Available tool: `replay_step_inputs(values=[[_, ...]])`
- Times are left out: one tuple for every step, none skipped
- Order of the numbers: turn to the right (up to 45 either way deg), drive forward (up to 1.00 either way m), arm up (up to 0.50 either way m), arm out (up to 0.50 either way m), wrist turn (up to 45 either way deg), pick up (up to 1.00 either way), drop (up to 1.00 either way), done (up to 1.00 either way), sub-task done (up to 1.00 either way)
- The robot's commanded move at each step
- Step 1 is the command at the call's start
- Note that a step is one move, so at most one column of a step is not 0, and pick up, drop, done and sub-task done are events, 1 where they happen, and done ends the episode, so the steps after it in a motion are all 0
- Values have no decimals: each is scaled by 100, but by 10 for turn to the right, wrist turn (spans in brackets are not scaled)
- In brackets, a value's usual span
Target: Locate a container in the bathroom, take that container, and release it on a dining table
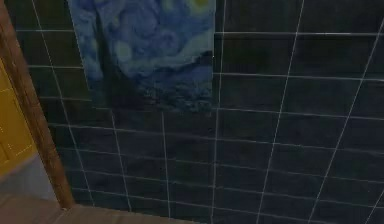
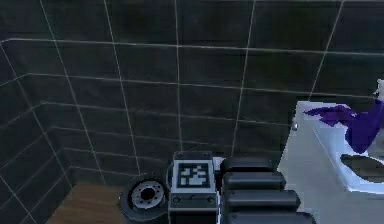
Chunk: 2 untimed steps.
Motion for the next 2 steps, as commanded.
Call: replay_step_inputs(values=[[-450,0,0,0,0,0,0,0,0],[-120,0,0,0,0,0,0,0,0]])
